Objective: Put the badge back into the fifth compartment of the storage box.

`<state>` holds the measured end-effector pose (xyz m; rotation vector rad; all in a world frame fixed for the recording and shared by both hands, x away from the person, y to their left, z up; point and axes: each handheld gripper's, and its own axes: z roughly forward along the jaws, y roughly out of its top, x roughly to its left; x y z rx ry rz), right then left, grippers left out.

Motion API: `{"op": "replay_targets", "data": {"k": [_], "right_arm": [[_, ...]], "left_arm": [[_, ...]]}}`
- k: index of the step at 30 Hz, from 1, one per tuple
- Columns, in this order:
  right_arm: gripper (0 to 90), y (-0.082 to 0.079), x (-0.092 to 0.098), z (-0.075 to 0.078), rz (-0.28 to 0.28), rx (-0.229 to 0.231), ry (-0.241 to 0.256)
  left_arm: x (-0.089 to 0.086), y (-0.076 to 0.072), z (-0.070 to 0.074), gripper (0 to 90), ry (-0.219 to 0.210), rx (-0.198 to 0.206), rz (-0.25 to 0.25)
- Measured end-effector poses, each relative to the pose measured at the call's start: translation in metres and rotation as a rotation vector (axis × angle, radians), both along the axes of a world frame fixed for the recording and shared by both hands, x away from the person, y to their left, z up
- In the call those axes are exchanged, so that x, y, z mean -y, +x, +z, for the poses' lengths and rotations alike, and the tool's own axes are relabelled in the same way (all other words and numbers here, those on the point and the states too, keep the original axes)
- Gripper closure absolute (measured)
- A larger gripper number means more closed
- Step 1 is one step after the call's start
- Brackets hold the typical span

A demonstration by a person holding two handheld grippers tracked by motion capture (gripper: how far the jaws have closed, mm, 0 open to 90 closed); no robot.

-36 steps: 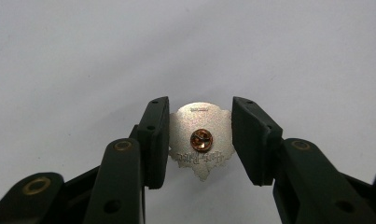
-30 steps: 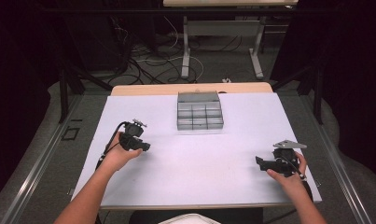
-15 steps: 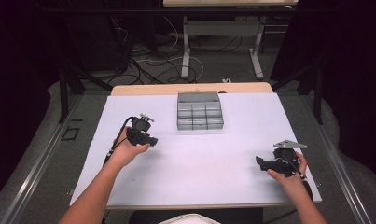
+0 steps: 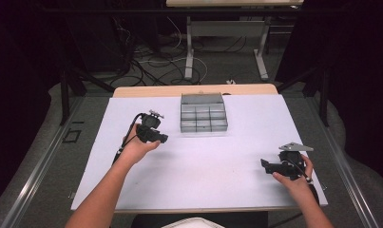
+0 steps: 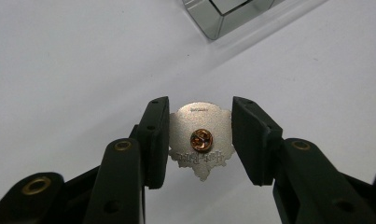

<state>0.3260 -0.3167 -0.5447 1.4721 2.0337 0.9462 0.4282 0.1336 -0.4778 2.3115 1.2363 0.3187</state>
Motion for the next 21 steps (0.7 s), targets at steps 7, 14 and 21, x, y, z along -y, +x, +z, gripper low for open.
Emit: {"op": "replay_targets", "data": {"k": [7,14,21], "right_arm": [[14.3,0.000,0.000,0.000,0.001,0.003,-0.001],[14.3,0.000,0.001,0.000,0.000,0.004,-0.003],[14.3,0.000,0.001,0.000,0.002,0.005,-0.002]], "left_arm": [[0.008,0.003,0.002,58.5,-0.007,0.004,-0.001],[0.017,0.007,0.003,58.5,-0.021,0.007,-0.001],[0.027,0.012,0.003,58.5,-0.039,0.015,0.000]]}}
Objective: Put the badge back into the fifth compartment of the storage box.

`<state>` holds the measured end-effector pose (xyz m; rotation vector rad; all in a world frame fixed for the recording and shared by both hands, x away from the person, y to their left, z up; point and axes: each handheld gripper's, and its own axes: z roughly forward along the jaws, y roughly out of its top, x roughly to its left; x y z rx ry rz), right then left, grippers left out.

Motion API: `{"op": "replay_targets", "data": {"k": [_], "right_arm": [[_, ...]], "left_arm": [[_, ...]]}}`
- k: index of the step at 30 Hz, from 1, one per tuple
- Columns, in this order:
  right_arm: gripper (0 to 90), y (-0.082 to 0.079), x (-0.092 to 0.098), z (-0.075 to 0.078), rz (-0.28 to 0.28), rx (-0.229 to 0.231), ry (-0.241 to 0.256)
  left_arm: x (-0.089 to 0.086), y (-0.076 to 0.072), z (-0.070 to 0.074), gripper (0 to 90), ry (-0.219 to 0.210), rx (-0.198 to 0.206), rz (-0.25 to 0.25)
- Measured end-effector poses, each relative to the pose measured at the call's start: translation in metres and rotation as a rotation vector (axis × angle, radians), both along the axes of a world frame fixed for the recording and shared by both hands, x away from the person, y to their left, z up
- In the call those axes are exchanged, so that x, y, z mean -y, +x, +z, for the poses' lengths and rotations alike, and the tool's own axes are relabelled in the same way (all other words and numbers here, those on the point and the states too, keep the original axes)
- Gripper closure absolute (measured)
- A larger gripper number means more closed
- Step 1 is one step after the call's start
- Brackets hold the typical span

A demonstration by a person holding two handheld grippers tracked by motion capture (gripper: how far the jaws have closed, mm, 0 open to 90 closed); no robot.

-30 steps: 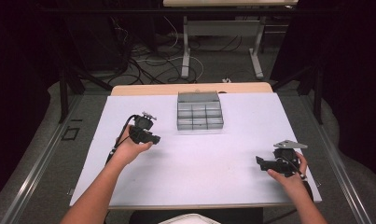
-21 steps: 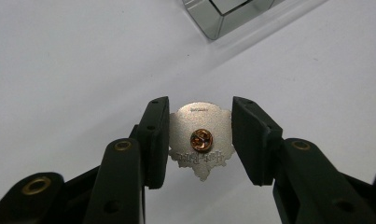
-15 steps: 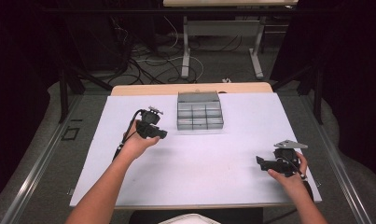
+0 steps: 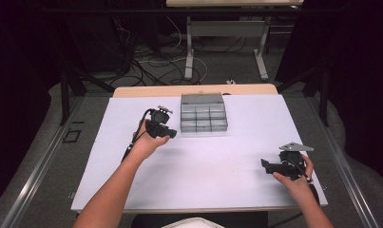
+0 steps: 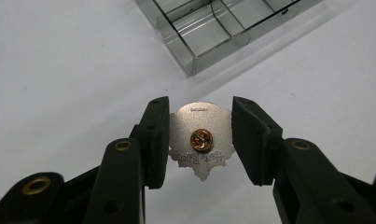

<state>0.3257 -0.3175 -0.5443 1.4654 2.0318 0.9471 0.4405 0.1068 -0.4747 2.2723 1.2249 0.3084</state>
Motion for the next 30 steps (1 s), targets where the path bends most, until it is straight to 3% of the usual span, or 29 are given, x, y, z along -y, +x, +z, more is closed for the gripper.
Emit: {"op": "replay_targets", "data": {"k": [30], "right_arm": [[14.2,0.001,-0.005,-0.002,0.013,0.009,-0.001]], "left_arm": [[0.024,0.013,-0.001,58.5,-0.073,0.036,0.018]]}}
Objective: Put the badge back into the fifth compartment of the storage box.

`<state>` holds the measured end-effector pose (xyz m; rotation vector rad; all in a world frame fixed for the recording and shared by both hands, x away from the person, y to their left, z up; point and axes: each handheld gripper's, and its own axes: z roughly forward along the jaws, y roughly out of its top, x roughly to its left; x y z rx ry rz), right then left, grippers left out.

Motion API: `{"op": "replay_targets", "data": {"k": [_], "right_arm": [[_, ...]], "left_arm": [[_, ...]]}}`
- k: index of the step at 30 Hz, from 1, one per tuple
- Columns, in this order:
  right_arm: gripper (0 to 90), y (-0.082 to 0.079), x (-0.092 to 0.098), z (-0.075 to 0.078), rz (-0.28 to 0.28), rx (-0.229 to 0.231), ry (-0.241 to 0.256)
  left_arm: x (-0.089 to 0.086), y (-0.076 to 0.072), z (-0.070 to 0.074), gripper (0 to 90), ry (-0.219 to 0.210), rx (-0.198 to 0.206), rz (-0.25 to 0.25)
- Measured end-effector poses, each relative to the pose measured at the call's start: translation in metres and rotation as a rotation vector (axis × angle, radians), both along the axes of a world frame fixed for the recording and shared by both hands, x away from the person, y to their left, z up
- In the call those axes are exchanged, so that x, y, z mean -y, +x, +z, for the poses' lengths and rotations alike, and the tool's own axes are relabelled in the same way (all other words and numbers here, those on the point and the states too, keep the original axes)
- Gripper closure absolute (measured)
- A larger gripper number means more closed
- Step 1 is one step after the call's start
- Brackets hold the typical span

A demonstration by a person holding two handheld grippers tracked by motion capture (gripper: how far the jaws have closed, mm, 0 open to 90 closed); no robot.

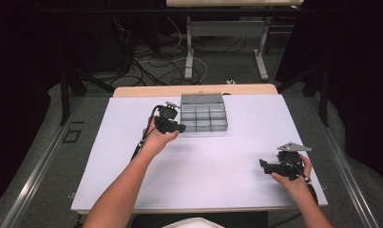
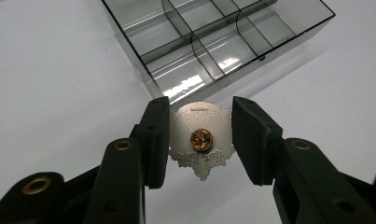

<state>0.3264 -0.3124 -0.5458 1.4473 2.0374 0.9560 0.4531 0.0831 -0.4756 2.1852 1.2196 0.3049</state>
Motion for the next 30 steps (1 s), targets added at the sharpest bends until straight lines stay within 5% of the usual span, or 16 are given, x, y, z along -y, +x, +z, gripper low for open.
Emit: {"op": "replay_targets", "data": {"k": [30], "right_arm": [[3.0,0.001,-0.002,-0.004,-0.014,0.021,0.001]], "left_arm": [[0.017,0.015,-0.006,58.5,-0.063,0.024,0.017]]}}
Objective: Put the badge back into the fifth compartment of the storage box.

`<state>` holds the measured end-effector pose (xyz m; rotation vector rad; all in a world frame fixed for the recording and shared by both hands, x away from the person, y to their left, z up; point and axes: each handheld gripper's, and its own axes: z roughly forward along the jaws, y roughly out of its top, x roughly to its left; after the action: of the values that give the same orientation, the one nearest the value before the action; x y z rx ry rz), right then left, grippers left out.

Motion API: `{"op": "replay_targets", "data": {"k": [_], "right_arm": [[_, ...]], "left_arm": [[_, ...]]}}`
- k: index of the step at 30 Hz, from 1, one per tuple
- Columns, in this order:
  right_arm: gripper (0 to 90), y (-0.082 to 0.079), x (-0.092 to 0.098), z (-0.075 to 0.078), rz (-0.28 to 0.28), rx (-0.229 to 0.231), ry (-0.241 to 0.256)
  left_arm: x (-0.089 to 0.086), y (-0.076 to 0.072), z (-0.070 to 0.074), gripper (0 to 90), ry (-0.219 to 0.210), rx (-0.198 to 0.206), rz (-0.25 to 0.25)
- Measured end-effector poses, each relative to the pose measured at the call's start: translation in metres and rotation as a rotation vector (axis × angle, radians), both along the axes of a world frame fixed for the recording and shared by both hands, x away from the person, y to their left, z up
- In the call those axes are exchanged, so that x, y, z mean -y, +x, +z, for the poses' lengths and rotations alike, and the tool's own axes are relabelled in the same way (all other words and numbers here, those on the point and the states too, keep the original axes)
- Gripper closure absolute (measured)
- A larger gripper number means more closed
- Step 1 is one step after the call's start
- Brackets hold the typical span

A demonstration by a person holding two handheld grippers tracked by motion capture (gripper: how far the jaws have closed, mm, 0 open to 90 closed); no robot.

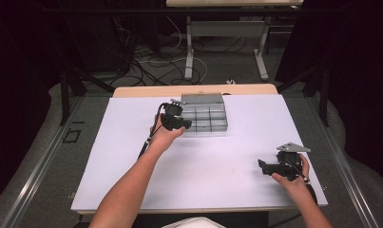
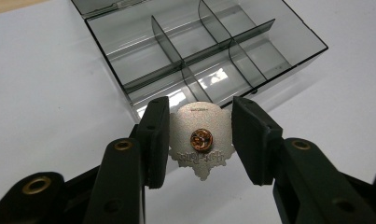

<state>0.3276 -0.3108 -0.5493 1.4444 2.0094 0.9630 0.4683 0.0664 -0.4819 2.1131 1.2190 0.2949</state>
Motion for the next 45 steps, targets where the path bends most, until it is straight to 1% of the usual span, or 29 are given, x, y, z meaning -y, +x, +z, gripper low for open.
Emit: {"op": "replay_targets", "data": {"k": [2,3,4,6,9,10,12,13,14,16,18,24,26,30,31,36,42,45], "right_arm": [[2.3,0.000,0.000,0.000,0.001,0.003,-0.005],[1.3,0.000,0.000,0.000,0.001,0.003,-0.003],[0.8,0.001,-0.001,0.000,0.002,0.002,0.004],[0.0,0.002,-0.001,0.000,0.005,0.006,-0.003],[0.0,0.002,-0.001,0.000,0.010,0.005,-0.003],[0.0,0.002,-0.001,0.000,0.011,0.004,-0.003],[0.0,0.002,0.000,0.000,0.011,0.004,-0.006],[0.0,0.003,-0.001,0.000,0.010,0.005,-0.005],[0.0,0.003,-0.001,0.000,0.010,0.004,-0.002],[0.0,0.003,-0.002,0.000,0.007,0.000,0.000],[0.0,0.003,-0.002,0.001,0.012,0.008,-0.008],[0.0,0.002,-0.002,0.001,0.008,0.003,-0.006],[0.0,0.001,-0.002,0.001,0.010,0.003,-0.010],[0.0,0.000,-0.002,0.001,0.011,0.003,0.001],[0.0,0.000,-0.002,0.001,0.012,0.003,0.002],[0.0,0.001,-0.002,0.001,0.016,0.003,-0.002],[0.0,0.000,-0.001,0.001,0.015,0.003,0.000],[0.0,0.000,-0.001,0.001,0.015,0.003,0.002]], "left_arm": [[0.001,0.000,0.001,58.6,-0.006,0.001,0.002],[0.002,0.001,0.001,58.5,-0.005,0.000,-0.001],[0.003,0.001,0.001,58.6,-0.013,0.001,0.004],[0.004,0.002,0.001,58.6,-0.013,0.005,0.001],[0.007,0.004,0.002,58.5,-0.028,0.000,0.006],[0.008,0.005,0.003,58.6,-0.029,0.001,-0.001],[0.011,0.005,0.004,58.6,-0.042,0.001,0.006],[0.011,0.006,0.004,58.6,-0.041,0.002,0.001],[0.013,0.006,0.005,58.6,-0.044,0.004,0.007],[0.015,0.007,0.005,58.6,-0.038,0.007,0.003],[0.017,0.008,0.005,58.6,-0.044,0.010,0.003],[0.023,0.012,0.006,58.5,-0.049,0.025,0.009],[0.024,0.013,0.007,58.6,-0.053,0.029,0.009],[0.027,0.016,0.009,58.6,-0.070,0.037,0.017],[0.027,0.017,0.010,58.6,-0.070,0.036,0.018],[0.029,0.022,0.010,58.6,-0.097,0.026,0.034],[0.029,0.029,0.008,58.6,-0.108,0.023,0.044],[0.030,0.032,0.006,58.6,-0.122,0.010,0.059]]}}
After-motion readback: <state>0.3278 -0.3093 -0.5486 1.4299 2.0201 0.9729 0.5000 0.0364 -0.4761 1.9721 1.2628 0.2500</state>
